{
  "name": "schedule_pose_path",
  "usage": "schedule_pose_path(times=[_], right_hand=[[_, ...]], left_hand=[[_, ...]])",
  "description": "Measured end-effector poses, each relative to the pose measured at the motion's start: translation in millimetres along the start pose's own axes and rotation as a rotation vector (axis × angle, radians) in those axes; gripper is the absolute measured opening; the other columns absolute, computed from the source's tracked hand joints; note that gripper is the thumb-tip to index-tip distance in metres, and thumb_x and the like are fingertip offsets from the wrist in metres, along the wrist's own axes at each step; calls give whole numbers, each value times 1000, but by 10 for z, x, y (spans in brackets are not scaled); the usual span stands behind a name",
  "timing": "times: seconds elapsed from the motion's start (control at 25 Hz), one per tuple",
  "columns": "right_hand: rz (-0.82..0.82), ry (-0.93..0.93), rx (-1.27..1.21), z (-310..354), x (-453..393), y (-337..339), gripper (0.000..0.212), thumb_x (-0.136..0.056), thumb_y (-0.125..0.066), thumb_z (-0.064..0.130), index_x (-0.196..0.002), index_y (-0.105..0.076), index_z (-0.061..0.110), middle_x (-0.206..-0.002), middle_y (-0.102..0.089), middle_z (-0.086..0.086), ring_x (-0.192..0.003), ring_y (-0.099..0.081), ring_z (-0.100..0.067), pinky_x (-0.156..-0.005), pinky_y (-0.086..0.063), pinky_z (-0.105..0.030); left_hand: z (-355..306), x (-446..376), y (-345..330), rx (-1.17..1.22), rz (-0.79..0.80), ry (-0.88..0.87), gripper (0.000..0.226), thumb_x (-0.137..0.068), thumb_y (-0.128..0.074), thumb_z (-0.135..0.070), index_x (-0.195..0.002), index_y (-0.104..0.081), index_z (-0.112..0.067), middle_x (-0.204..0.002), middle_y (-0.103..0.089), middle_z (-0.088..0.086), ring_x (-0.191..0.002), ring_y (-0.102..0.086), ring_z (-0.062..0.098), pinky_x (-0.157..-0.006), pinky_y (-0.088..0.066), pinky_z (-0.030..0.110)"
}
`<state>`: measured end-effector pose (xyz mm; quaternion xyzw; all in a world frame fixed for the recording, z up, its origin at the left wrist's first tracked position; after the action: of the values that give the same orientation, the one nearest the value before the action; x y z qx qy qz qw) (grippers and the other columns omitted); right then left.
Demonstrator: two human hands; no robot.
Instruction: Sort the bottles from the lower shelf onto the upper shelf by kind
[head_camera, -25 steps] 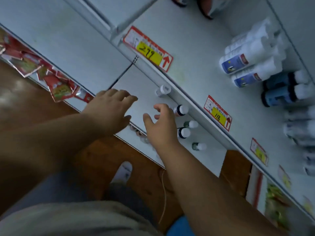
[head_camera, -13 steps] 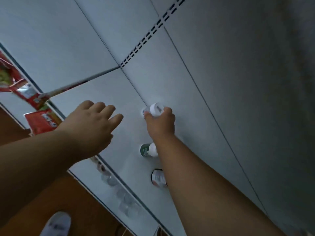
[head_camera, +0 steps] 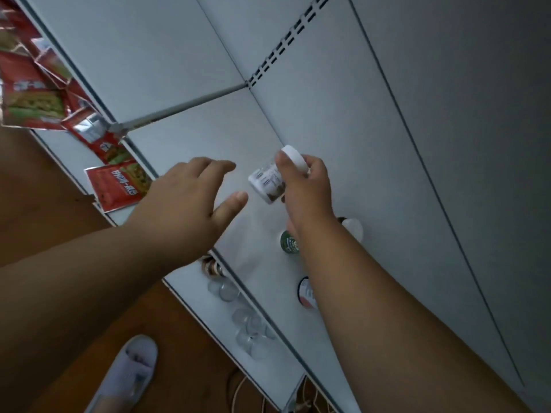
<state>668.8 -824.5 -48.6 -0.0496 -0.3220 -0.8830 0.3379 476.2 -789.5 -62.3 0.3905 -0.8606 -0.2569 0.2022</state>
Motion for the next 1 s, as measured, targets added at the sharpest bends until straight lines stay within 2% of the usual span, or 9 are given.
schedule_pose_path(times=[0.04, 0.16, 0.28, 0.36, 0.48, 0.6, 0.72, 0.84, 1.0], right_hand=[[104, -52, -119, 112, 267, -68, 42, -80, -79, 34, -112, -57, 20, -105, -69, -4, -81, -67, -13, -68, -55, -28], [396, -289, -446, 617, 1140, -264, 59, -63, -84, 37, -113, -61, 15, -92, -71, -3, -82, -69, -18, -81, -59, -42], [632, -393, -588, 1382, 1923, -350, 50, -67, -80, 35, -106, -61, 11, -90, -71, -11, -81, -69, -26, -65, -58, -38], [695, -366, -631, 1854, 2275, -317, 49, -68, -73, 39, -105, -60, 9, -90, -72, -11, -81, -71, -25, -64, -59, -34], [670, -351, -693, 2510, 2695, -245, 66, -69, -72, 53, -117, -60, 9, -102, -68, -17, -93, -67, -30, -80, -59, -40], [604, -349, -792, 2975, 2965, -117, 51, -77, -68, 38, -119, -61, 11, -109, -59, -20, -101, -58, -34, -91, -46, -47], [547, -250, -817, 3291, 3108, 84, 49, -76, -72, 34, -118, -63, 12, -93, -70, -9, -83, -71, -22, -80, -55, -40], [494, -115, -883, 3506, 3278, 434, 47, -68, -71, 31, -110, -66, 12, -83, -72, -3, -74, -72, -14, -65, -58, -33], [318, -53, -930, 3423, 3466, 1060, 57, -66, -74, 31, -117, -61, 9, -95, -73, -8, -88, -72, -22, -73, -59, -38]], left_hand=[[-21, 157, 149, 130, -19, 64, 72, -89, -19, -69, -147, -34, -29, -147, -42, 0, -133, -39, 20, -105, -34, 40], [-243, 756, 734, 395, -82, 201, 79, -83, -15, -77, -143, -41, -32, -141, -46, -9, -131, -39, 7, -106, -32, 32], [-611, 1305, 1496, 557, -182, 243, 50, -84, -23, -73, -117, -52, -50, -117, -54, -28, -111, -45, -16, -94, -34, 13], [-850, 1548, 1964, 613, -235, 253, 44, -85, -25, -75, -110, -55, -54, -113, -58, -27, -109, -48, -16, -91, -37, 14], [-1138, 1751, 2760, 507, -245, 219, 56, -91, -20, -73, -126, -51, -43, -126, -56, -16, -114, -48, -12, -93, -40, 11], [-1383, 1775, 3462, 287, -227, 112, 75, -86, -16, -72, -141, -43, -30, -138, -44, -16, -127, -39, -2, -104, -31, 22], [-1590, 1742, 3825, 219, -165, 17, 80, -83, -12, -74, -145, -38, -30, -138, -39, -19, -130, -34, -1, -104, -27, 22], [-1904, 1802, 3861, 213, -69, -81, 81, -81, -12, -76, -143, -39, -33, -143, -42, -16, -132, -36, 0, -107, -29, 25], [-2474, 1838, 3517, 211, 135, -241, 72, -85, -13, -75, -134, -47, -34, -128, -52, -14, -119, -47, -2, -100, -41, 25]])
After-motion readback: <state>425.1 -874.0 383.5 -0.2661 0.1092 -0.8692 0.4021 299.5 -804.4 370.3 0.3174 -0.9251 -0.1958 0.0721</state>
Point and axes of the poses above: each hand's wrist, its own x-axis away from the middle knuckle, its own y-axis out of the back of the hand, z = x × y, the point moved 6 cm from there along -x, towards the middle knuckle
